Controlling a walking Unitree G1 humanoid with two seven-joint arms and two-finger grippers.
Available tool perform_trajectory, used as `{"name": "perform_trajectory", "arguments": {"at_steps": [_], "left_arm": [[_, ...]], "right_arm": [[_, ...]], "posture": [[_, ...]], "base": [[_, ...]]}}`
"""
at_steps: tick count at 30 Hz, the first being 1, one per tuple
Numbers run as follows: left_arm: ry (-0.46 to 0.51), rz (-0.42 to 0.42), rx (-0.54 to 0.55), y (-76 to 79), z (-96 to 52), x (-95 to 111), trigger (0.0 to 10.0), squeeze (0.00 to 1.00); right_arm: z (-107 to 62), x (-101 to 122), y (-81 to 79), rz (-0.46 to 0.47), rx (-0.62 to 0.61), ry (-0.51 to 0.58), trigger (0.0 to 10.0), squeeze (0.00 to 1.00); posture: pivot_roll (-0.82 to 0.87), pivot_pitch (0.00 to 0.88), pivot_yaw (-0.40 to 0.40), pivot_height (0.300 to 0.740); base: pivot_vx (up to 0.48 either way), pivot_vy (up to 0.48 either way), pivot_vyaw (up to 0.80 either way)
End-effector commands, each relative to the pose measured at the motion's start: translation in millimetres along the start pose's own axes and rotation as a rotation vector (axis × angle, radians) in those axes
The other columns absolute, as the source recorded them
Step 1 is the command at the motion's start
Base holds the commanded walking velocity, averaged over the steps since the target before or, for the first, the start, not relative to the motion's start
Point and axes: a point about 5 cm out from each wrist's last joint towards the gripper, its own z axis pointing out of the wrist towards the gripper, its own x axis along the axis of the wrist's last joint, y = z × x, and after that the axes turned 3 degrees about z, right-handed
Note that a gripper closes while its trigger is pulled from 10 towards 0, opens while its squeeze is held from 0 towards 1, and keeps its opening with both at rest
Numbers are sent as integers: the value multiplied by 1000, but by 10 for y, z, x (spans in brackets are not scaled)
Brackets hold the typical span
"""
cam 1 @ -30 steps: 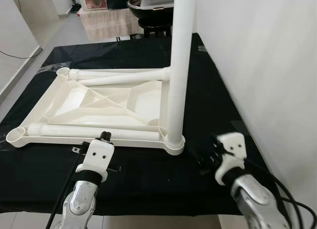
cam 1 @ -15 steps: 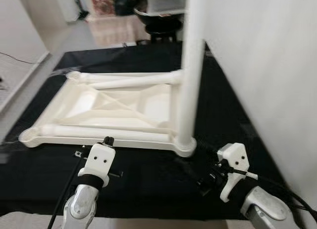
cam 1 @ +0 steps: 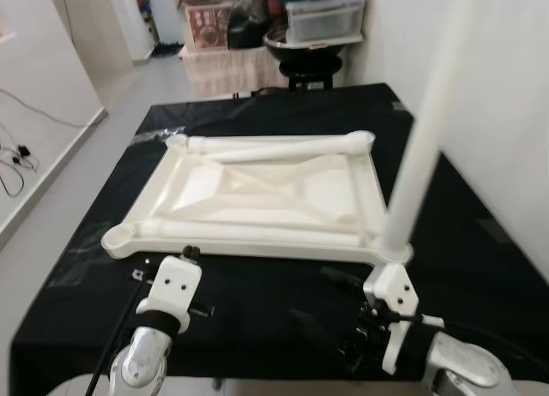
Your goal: Building children table
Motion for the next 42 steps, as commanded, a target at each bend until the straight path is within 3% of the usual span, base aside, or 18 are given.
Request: {"name": "perform_trajectory", "arguments": {"at_steps": [1, 4, 6, 7, 11, 18, 19, 24, 25, 42], "left_arm": [[-21, 3, -5, -18, -9, -37, 10000, 0], [-25, -12, -7, -19, 1, -35, 10000, 0], [-33, -53, -11, -34, 24, -32, 10000, 0], [-33, -53, -11, -34, 24, -32, 10000, 0], [-31, -121, -68, 5, 55, 3, 10000, 0], [-25, -160, -94, 46, 74, 38, 10000, 0], [-25, -199, -105, 55, 87, 33, 10000, 0], [-12, -237, -106, 45, 97, 40, 10000, 0], [-3, -266, -116, 29, 109, 48, 10000, 1000], [7, -405, -164, -6, 245, 93, 10000, 1000]], "right_arm": [[41, -3, 33, -21, -31, 3, 10000, 0], [80, 10, 83, -32, -71, 12, 10000, 0], [196, 35, 233, -52, -210, 38, 10000, 0], [196, 35, 233, -52, -210, 38, 10000, 0], [344, 22, 416, -43, -430, 58, 10000, 0], [411, -7, 518, -54, -534, 42, 10000, 0], [423, -9, 563, -56, -564, 40, 10000, 0], [439, -16, 574, -59, -569, 39, 10000, 0], [460, -14, 598, -60, -588, 51, 10000, 0], [500, -10, 695, -53, -679, 106, 10000, 0]], "posture": [[-68, 111, 42, 740], [-64, 112, 42, 740], [-52, 115, 37, 740], [-52, 115, 37, 740], [-45, 117, 35, 740], [-44, 115, 35, 740], [-45, 114, 35, 740], [-42, 113, 33, 740], [-40, 112, 33, 740], [-45, 104, 44, 740]], "base": [[0, 480, 0], [0, 160, 0], [0, 0, 0], [0, 0, 0], [0, 0, 0], [0, 0, 0], [0, 0, 0], [0, 0, 0], [0, 0, 0], [0, 0, 0]]}}
